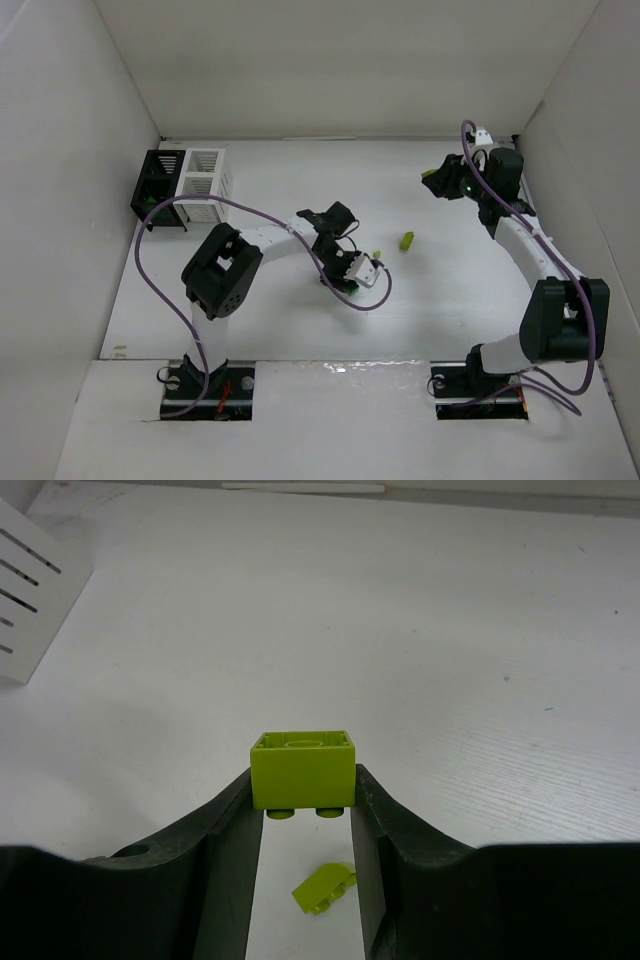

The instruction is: Sort the legos into containers by color

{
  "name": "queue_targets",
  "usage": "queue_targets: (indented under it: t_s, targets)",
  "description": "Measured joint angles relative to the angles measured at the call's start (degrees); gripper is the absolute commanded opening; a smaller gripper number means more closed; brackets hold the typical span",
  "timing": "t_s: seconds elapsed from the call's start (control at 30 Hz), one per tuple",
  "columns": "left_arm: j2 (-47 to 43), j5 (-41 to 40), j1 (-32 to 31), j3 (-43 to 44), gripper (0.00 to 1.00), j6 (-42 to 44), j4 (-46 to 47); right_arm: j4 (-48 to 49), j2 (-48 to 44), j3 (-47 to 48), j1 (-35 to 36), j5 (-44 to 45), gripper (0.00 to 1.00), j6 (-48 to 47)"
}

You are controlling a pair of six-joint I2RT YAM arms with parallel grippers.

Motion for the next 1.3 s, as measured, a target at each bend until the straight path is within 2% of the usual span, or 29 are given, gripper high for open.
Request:
queue_targets:
  t_s: [0.07,0.1,0.17,0.27,0.3,0.37,0.53,0.67,0.87,1.07,1.2,1.3]
  targets:
    - [0.37,-0.2,0.0,0.0,0.4,0.07,0.07,0.0,0.0,0.0,0.0,0.0,0.0,0.0]
    - [0.46,-0.28,0.0,0.0,0.45,0.15,0.09,0.0,0.0,0.0,0.0,0.0,0.0,0.0]
    - [0.48,-0.44,0.02,0.0,0.45,0.35,0.2,0.02,0.07,0.0,0.0,0.0,0.0,0.0]
    - [0.48,-0.57,0.02,-0.02,0.37,0.46,0.35,0.35,0.42,0.0,0.0,-0.02,0.0,0.0]
    - [0.48,-0.57,0.0,-0.02,0.29,0.48,0.39,0.42,0.55,0.0,0.0,-0.11,0.0,0.0]
    - [0.48,-0.52,0.02,-0.02,0.26,0.48,0.55,0.39,0.74,0.0,0.0,-0.28,0.0,0.0]
    - [0.22,0.59,0.44,-0.46,0.23,-1.51,1.7,0.52,1.55,0.13,0.17,-0.59,0.0,0.0]
    - [-3.82,1.9,3.48,-3.23,0.2,-7.82,4.46,0.37,3.32,1.29,1.36,-0.52,0.0,0.02]
    - [-21.31,1.55,15.61,-10.01,0.18,-23.56,11.87,0.5,7.65,6.23,5.75,-0.9,0.0,0.02]
    - [-36.15,-3.08,31.43,-10.51,0.18,-37.07,16.22,0.63,14.25,13.79,10.49,-1.33,0.0,0.0]
    - [-38.36,-5.97,42.86,-10.23,0.16,-43.6,16.0,0.79,18.08,18.51,12.74,-1.84,0.0,0.0]
    - [-35.63,-9.01,51.39,-7.89,0.16,-48.28,13.68,0.83,20.37,21.53,14.05,-2.1,0.0,-0.02]
